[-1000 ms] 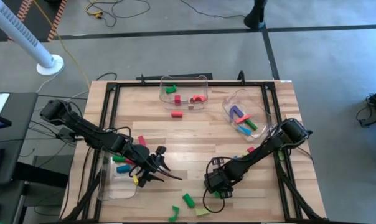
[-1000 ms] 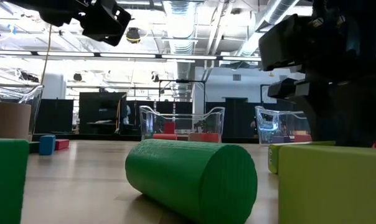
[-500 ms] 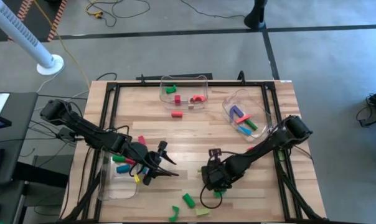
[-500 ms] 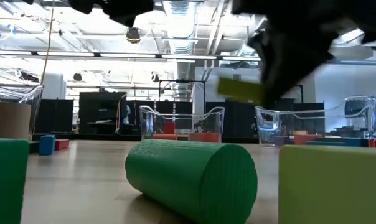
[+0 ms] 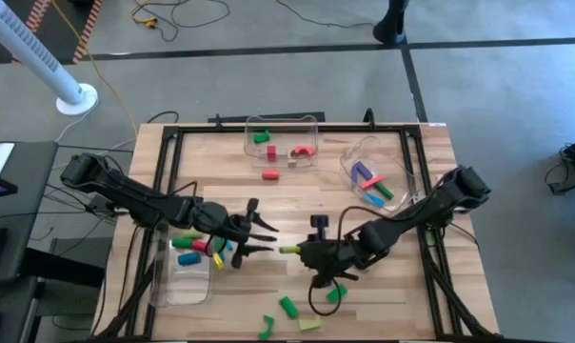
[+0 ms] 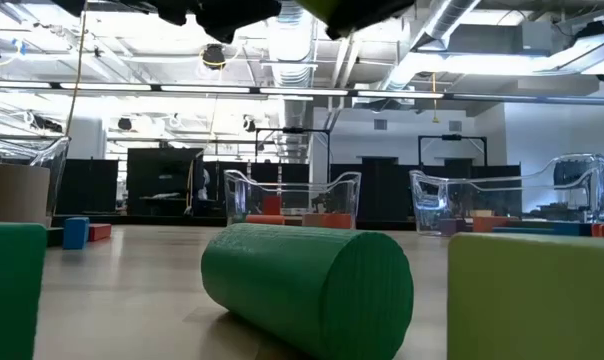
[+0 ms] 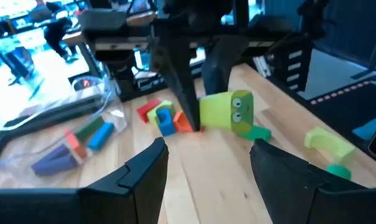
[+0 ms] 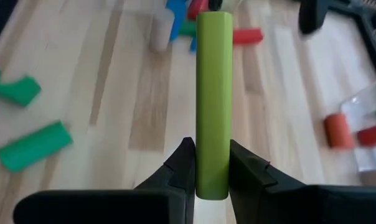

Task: Sort blocks by size
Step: Put the light green rectangular block into the right transparent bin

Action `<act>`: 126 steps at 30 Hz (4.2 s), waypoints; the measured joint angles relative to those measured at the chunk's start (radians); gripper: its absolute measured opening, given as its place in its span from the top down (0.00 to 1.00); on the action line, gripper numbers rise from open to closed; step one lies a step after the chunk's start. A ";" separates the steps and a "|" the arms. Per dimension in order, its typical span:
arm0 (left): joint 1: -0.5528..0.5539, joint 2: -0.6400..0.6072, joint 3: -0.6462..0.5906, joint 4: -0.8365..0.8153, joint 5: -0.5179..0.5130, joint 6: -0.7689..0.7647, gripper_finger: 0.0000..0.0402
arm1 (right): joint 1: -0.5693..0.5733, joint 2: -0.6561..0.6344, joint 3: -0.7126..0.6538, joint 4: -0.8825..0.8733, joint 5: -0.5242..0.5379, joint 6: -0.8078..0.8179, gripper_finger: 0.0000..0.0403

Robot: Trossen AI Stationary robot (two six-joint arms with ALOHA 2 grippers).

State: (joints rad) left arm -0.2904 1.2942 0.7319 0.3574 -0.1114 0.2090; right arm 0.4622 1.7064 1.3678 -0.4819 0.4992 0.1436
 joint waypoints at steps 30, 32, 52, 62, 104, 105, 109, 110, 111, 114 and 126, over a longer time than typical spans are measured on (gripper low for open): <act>0.001 0.000 0.000 0.090 -0.053 0.119 0.68 | -0.079 -0.001 0.000 0.125 0.010 -0.066 0.77; 0.001 0.000 0.000 0.090 -0.052 0.124 0.71 | -0.079 -0.001 0.000 0.125 0.011 -0.066 0.77; 0.001 0.000 0.000 0.105 -0.058 0.158 0.85 | -0.079 -0.002 0.002 0.100 0.028 -0.064 0.77; 0.036 0.000 0.000 0.160 -0.041 0.198 0.86 | -0.034 -0.057 0.002 0.033 0.127 -0.074 0.71; 0.161 -0.002 0.000 0.470 0.246 0.183 0.86 | 0.045 -0.184 0.000 0.187 0.352 -0.303 0.70; 0.161 -0.002 0.000 0.470 0.246 0.184 0.86 | 0.042 -0.184 0.000 0.187 0.352 -0.303 0.70; 0.161 -0.002 0.000 0.470 0.245 0.184 0.86 | 0.040 -0.184 0.000 0.182 0.361 -0.302 0.70; 0.161 -0.002 0.000 0.469 0.246 0.184 0.86 | 0.041 -0.184 0.000 0.177 0.361 -0.302 0.70; 0.161 -0.002 0.000 0.469 0.245 0.184 0.86 | 0.042 -0.183 0.000 0.172 0.362 -0.300 0.70; 0.161 -0.001 0.000 0.470 0.242 0.185 0.86 | 0.044 -0.183 0.000 0.160 0.381 -0.294 0.70; 0.160 0.002 0.000 0.470 0.250 0.198 0.86 | 0.058 -0.182 0.000 0.130 0.443 -0.251 0.52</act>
State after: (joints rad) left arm -0.1307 1.2957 0.7322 0.8272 0.1383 0.4072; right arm 0.5202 1.5246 1.3682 -0.3515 0.9423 -0.1074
